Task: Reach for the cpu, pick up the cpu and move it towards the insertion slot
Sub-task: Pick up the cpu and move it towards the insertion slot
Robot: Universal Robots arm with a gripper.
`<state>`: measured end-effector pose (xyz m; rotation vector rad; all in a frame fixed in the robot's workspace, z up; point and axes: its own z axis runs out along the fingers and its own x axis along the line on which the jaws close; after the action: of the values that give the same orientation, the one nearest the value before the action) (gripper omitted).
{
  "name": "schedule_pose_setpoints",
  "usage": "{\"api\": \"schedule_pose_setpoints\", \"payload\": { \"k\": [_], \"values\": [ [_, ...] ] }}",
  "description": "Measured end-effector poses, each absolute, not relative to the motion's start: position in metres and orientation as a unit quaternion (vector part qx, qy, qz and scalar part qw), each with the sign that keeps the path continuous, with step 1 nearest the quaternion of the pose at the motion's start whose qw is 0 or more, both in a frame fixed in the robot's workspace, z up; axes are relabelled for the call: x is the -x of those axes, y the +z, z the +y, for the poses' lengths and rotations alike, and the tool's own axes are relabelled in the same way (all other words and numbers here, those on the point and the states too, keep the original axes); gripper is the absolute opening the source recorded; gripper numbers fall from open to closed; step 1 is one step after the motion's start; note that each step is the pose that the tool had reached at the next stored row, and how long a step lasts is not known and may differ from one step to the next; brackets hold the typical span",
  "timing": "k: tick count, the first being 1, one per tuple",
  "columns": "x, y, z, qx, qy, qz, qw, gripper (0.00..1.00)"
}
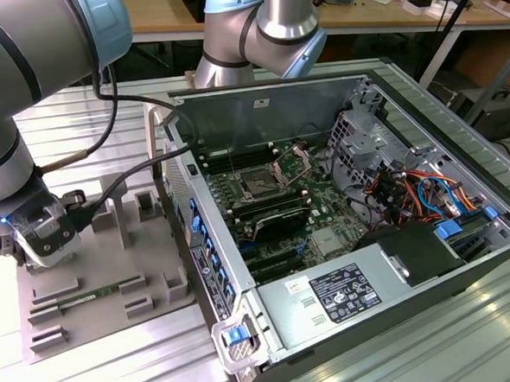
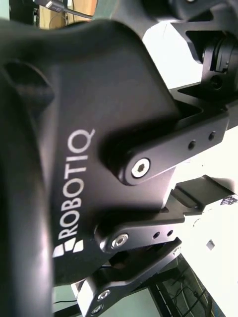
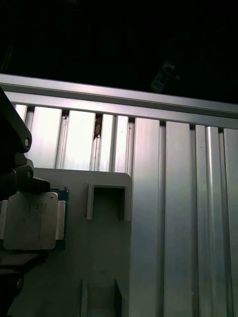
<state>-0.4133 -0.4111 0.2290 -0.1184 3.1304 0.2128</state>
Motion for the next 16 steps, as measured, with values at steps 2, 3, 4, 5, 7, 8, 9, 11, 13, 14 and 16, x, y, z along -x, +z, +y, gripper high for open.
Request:
{"api": "schedule_pose_setpoints", "payload": {
  "k": [2, 3, 4, 5, 7, 8, 9, 11, 13, 14, 16],
  "values": [
    [0.413, 0.231, -0.411, 0.038, 0.068, 0.997, 0.001, 0.55],
    [0.413, 0.232, -0.411, 0.038, 0.067, 0.997, 0.001, 0.55],
    [0.413, 0.232, -0.411, 0.038, 0.064, 0.997, 0.001, 0.55],
    [0.413, 0.233, -0.411, 0.038, 0.06, 0.997, 0.001, 0.55],
    [0.413, 0.233, -0.411, 0.038, 0.048, 0.998, 0.0, 0.55],
    [0.413, 0.233, -0.411, 0.038, 0.039, 0.999, 0.0, 0.55],
    [0.413, 0.233, -0.411, 0.038, 0.03, 0.999, -0.001, 0.55],
    [0.413, 0.235, -0.411, 0.038, 0.016, 0.999, -0.001, 0.55],
    [0.413, 0.238, -0.411, 0.038, 0.012, 0.999, -0.001, 0.55],
    [0.413, 0.239, -0.411, 0.038, 0.011, 0.999, -0.001, 0.55],
    [0.413, 0.243, -0.411, 0.038, 0.011, 0.999, -0.001, 0.55]
  ]
}}
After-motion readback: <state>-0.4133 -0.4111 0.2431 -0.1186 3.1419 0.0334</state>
